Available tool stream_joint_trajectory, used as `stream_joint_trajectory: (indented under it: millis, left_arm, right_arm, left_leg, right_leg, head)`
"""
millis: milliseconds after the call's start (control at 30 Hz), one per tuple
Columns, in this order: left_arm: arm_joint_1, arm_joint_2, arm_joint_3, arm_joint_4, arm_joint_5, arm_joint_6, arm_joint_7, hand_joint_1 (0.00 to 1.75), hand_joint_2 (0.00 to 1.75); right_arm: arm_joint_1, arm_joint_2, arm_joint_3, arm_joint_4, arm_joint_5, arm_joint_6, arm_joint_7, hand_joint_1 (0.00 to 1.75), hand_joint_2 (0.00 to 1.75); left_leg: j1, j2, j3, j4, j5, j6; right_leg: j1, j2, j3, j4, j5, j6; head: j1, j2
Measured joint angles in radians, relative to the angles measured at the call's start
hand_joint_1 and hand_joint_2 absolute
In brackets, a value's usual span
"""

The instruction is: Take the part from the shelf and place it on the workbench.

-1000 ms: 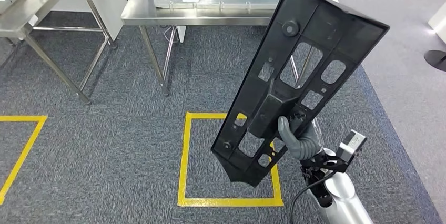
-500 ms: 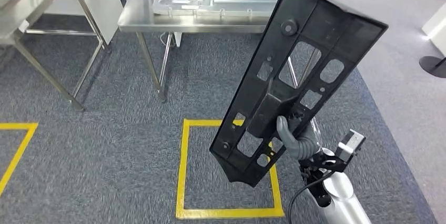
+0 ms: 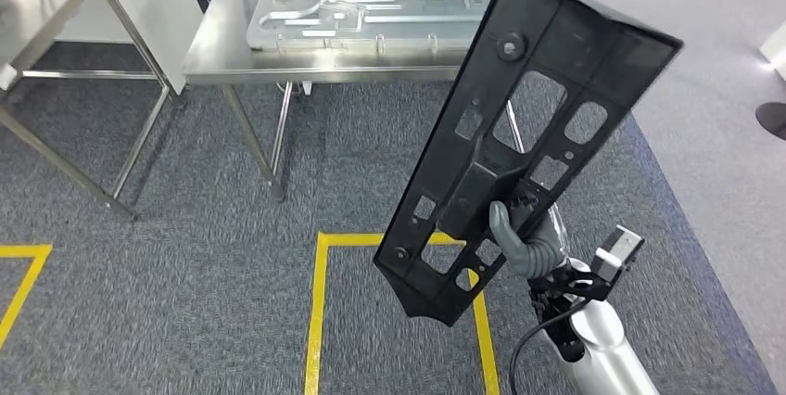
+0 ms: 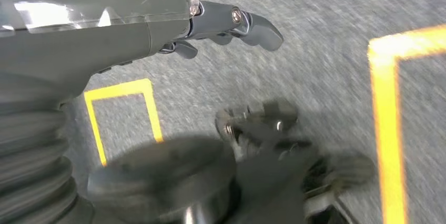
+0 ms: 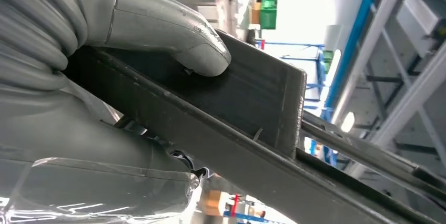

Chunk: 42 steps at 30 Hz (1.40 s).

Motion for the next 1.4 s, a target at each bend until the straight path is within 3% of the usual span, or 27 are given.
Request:
stream_joint_trajectory:
  millis: [33, 67, 133, 167, 200, 233, 300, 333, 400, 467, 533, 600, 633, 667, 700, 767, 833, 867, 967, 1033, 1100, 1133, 1200, 1300, 1333, 1367, 1400]
  left_arm:
    - [0.001, -0.001, 0.000, 0.000, 0.000, 0.000, -0.001, 0.00, 1.75]
    - [0.002, -0.002, 0.000, 0.000, 0.000, 0.000, -0.001, 0.00, 1.75]
    - [0.005, -0.002, 0.000, 0.001, 0.000, -0.002, -0.001, 0.00, 1.75]
    - [0.005, -0.002, 0.000, 0.001, -0.001, -0.002, -0.001, 0.00, 1.75]
    - [0.005, -0.002, 0.000, 0.001, -0.001, -0.003, -0.001, 0.00, 1.75]
    - [0.005, -0.002, 0.000, 0.001, -0.001, -0.004, -0.001, 0.00, 1.75]
    - [0.007, 0.002, 0.000, 0.001, -0.001, -0.005, -0.001, 0.00, 1.75]
    - [0.007, 0.003, 0.000, 0.001, -0.001, -0.006, -0.001, 0.00, 1.75]
    - [0.006, 0.002, 0.000, 0.002, -0.001, -0.008, -0.001, 0.00, 1.75]
    - [0.006, -0.002, 0.000, 0.002, 0.000, -0.008, 0.000, 0.00, 1.75]
    - [0.007, -0.003, 0.000, 0.003, 0.000, -0.008, 0.001, 0.00, 1.75]
    - [0.006, -0.002, 0.000, 0.003, 0.000, -0.007, 0.002, 0.00, 1.75]
    - [0.006, -0.002, 0.000, 0.003, 0.000, -0.007, 0.002, 0.00, 1.75]
    - [0.007, -0.001, 0.000, 0.003, 0.000, -0.007, 0.002, 0.00, 1.75]
    - [0.009, -0.001, 0.000, 0.003, 0.001, -0.008, 0.002, 0.00, 1.75]
    - [0.012, 0.000, 0.000, 0.003, 0.001, -0.009, 0.002, 0.00, 1.75]
    - [0.013, 0.001, 0.000, 0.003, 0.004, -0.009, 0.002, 0.00, 1.75]
    - [0.013, 0.001, 0.000, 0.003, 0.006, -0.010, 0.003, 0.00, 1.75]
    - [0.010, 0.000, 0.001, 0.003, 0.010, -0.007, 0.003, 0.00, 1.75]
    - [0.007, 0.000, 0.001, 0.003, 0.010, -0.005, 0.002, 0.00, 1.75]
    - [0.005, 0.000, 0.001, 0.003, 0.014, -0.004, -0.001, 0.00, 1.75]
    - [0.004, 0.000, 0.001, 0.003, 0.015, -0.004, -0.003, 0.00, 1.75]
    - [0.001, 0.000, 0.002, 0.003, 0.017, -0.005, -0.005, 0.00, 1.75]
    - [0.006, 0.000, 0.001, 0.003, 0.016, -0.005, -0.003, 0.00, 1.75]
    - [0.006, 0.001, 0.001, 0.003, 0.015, -0.005, -0.003, 0.00, 1.75]
    - [0.006, 0.001, 0.001, 0.003, 0.014, -0.005, -0.002, 0.00, 1.75]
    - [0.005, 0.001, 0.001, 0.003, 0.013, -0.006, -0.002, 0.00, 1.75]
  right_arm:
    - [0.000, 0.000, 0.000, 0.000, 0.000, -0.003, -0.001, 1.75, 1.75]
    - [0.002, 0.000, 0.001, 0.000, 0.000, -0.006, -0.001, 1.75, 1.75]
    - [0.006, 0.000, 0.001, 0.000, 0.000, -0.011, -0.002, 1.75, 1.75]
    - [0.007, 0.000, 0.001, 0.000, 0.000, -0.012, -0.002, 1.75, 1.75]
    - [0.008, 0.000, 0.001, 0.000, 0.000, -0.013, -0.002, 1.75, 1.75]
    - [0.009, 0.000, 0.001, 0.000, 0.000, -0.014, -0.002, 1.75, 1.75]
    - [0.013, -0.001, 0.003, 0.003, 0.000, -0.014, -0.002, 1.75, 1.75]
    - [0.017, -0.001, 0.004, 0.004, 0.000, -0.014, -0.001, 1.75, 1.75]
    - [0.020, -0.001, 0.007, 0.004, 0.000, -0.014, -0.003, 1.75, 1.75]
    - [0.018, 0.002, 0.008, 0.000, 0.000, -0.016, -0.006, 1.75, 1.75]
    - [0.016, 0.005, 0.009, -0.002, 0.000, -0.018, -0.006, 1.75, 1.75]
    - [0.019, 0.006, 0.009, 0.000, 0.000, -0.018, -0.006, 1.75, 1.75]
    - [0.021, 0.007, 0.009, 0.000, 0.000, -0.018, -0.006, 1.75, 1.75]
    - [0.023, 0.007, 0.009, 0.001, 0.000, -0.018, -0.006, 1.75, 1.75]
    - [0.024, 0.007, 0.009, 0.001, 0.000, -0.018, -0.006, 1.75, 1.75]
    - [0.025, 0.007, 0.009, 0.002, 0.000, -0.018, -0.007, 1.75, 1.75]
    - [0.029, 0.007, 0.009, 0.005, 0.000, -0.018, -0.006, 1.75, 1.75]
    - [0.029, 0.007, 0.010, 0.006, -0.001, -0.017, -0.006, 1.75, 1.75]
    - [0.014, 0.002, 0.012, 0.006, -0.001, -0.016, -0.006, 1.75, 1.75]
    - [0.003, -0.003, 0.015, 0.007, -0.001, -0.013, -0.006, 1.75, 1.75]
    - [-0.002, -0.003, 0.019, 0.009, 0.000, -0.011, -0.004, 1.75, 1.75]
    - [-0.002, -0.003, 0.020, 0.010, 0.000, -0.011, -0.003, 1.75, 1.75]
    - [-0.003, -0.003, 0.021, 0.012, -0.001, -0.011, -0.002, 1.75, 1.75]
    - [-0.002, -0.003, 0.022, 0.013, -0.001, -0.011, -0.002, 1.75, 1.75]
    - [-0.001, -0.003, 0.022, 0.014, -0.001, -0.011, -0.002, 1.75, 1.75]
    - [0.001, -0.003, 0.023, 0.015, -0.001, -0.012, -0.002, 1.75, 1.75]
    - [0.001, -0.003, 0.024, 0.015, -0.001, -0.012, -0.002, 1.75, 1.75]
  left_leg:
    - [0.000, 0.000, -0.055, 0.069, -0.011, -0.001]
    - [-0.001, 0.000, -0.107, 0.117, -0.047, -0.001]
    - [-0.003, 0.000, -0.181, 0.137, -0.148, 0.004]
    - [-0.007, -0.001, -0.203, 0.114, -0.175, 0.010]
    - [-0.014, -0.001, -0.215, 0.071, -0.163, 0.018]
    - [-0.023, -0.001, -0.219, 0.012, -0.101, 0.029]
    - [-0.047, -0.010, -0.221, -0.091, 0.054, 0.052]
    - [-0.056, -0.017, -0.213, -0.127, 0.104, 0.061]
    - [-0.059, -0.029, -0.182, -0.168, 0.113, 0.070]
    - [-0.049, -0.026, -0.139, -0.195, 0.137, 0.075]
    - [-0.040, -0.018, -0.108, -0.203, 0.155, 0.078]
    - [-0.034, -0.015, -0.089, -0.203, 0.145, 0.074]
    - [-0.030, -0.015, -0.082, -0.203, 0.137, 0.070]
    - [-0.026, -0.016, -0.075, -0.201, 0.128, 0.064]
    - [-0.022, -0.017, -0.068, -0.198, 0.119, 0.058]
    - [-0.015, -0.018, -0.058, -0.184, 0.097, 0.043]
    - [-0.012, -0.018, -0.056, -0.172, 0.079, 0.026]
    - [-0.011, -0.018, -0.056, -0.166, 0.075, 0.018]
    - [-0.001, -0.012, -0.077, -0.116, 0.077, 0.000]
    - [0.002, -0.009, -0.139, -0.016, 0.066, -0.006]
    - [0.002, -0.008, -0.222, 0.093, 0.027, -0.008]
    - [0.001, -0.008, -0.252, 0.120, 0.010, -0.007]
    - [-0.003, -0.007, -0.270, 0.086, 0.020, 0.002]
    - [-0.020, -0.006, -0.243, -0.087, 0.161, 0.025]
    - [-0.026, -0.004, -0.236, -0.123, 0.194, 0.031]
    - [-0.029, -0.004, -0.230, -0.145, 0.205, 0.035]
    - [-0.031, -0.004, -0.219, -0.153, 0.193, 0.038]
  right_leg:
    - [0.001, 0.000, 0.022, -0.001, -0.018, -0.004]
    - [0.003, 0.002, 0.043, -0.002, -0.035, -0.008]
    - [0.007, 0.007, 0.090, -0.003, -0.071, -0.011]
    - [0.008, 0.010, 0.115, -0.003, -0.089, -0.012]
    - [0.010, 0.011, 0.141, -0.004, -0.107, -0.013]
    - [0.009, 0.012, 0.163, -0.008, -0.124, -0.013]
    - [0.008, 0.019, 0.205, -0.019, -0.152, -0.007]
    - [0.008, 0.022, 0.227, -0.029, -0.160, -0.003]
    - [0.014, 0.027, 0.256, -0.026, -0.147, 0.007]
    - [0.020, 0.020, 0.259, 0.020, -0.136, 0.015]
    - [0.015, 0.010, 0.221, 0.104, -0.175, 0.029]
    - [-0.002, 0.007, 0.149, 0.187, -0.251, 0.046]
    - [-0.011, 0.006, 0.119, 0.200, -0.282, 0.055]
    - [-0.021, 0.005, 0.101, 0.187, -0.294, 0.064]
    - [-0.031, 0.003, 0.095, 0.147, -0.274, 0.072]
    - [-0.045, -0.007, 0.098, 0.045, -0.158, 0.087]
    - [-0.044, -0.017, 0.098, -0.005, -0.077, 0.078]
    - [-0.039, -0.019, 0.096, -0.006, -0.072, 0.067]
    - [-0.031, -0.013, 0.114, -0.012, -0.080, 0.038]
    - [-0.028, -0.013, 0.135, -0.018, -0.093, 0.025]
    - [-0.024, -0.012, 0.155, -0.019, -0.111, 0.018]
    - [-0.021, -0.012, 0.167, -0.020, -0.122, 0.017]
    - [-0.018, -0.010, 0.197, -0.020, -0.148, 0.016]
    - [-0.017, -0.007, 0.241, -0.027, -0.187, 0.021]
    - [-0.017, -0.006, 0.250, -0.036, -0.196, 0.026]
    - [-0.017, -0.005, 0.259, -0.043, -0.198, 0.033]
    - [-0.016, -0.005, 0.267, -0.049, -0.191, 0.040]
  head:
    - [0.000, 0.000]
    - [0.000, 0.000]
    - [0.000, 0.000]
    - [0.000, 0.000]
    - [0.000, 0.000]
    - [0.000, 0.000]
    - [0.000, 0.000]
    - [0.000, 0.000]
    - [0.000, 0.000]
    - [0.000, 0.000]
    - [0.001, 0.000]
    - [0.001, 0.000]
    - [0.001, 0.000]
    - [0.001, 0.000]
    - [0.001, 0.000]
    - [0.001, 0.000]
    - [0.001, 0.000]
    - [0.000, 0.000]
    - [0.000, 0.000]
    - [0.000, 0.000]
    - [0.000, 0.000]
    - [0.000, 0.000]
    - [0.000, 0.000]
    - [0.000, 0.000]
    - [0.000, 0.000]
    - [0.000, 0.000]
    - [0.000, 0.000]
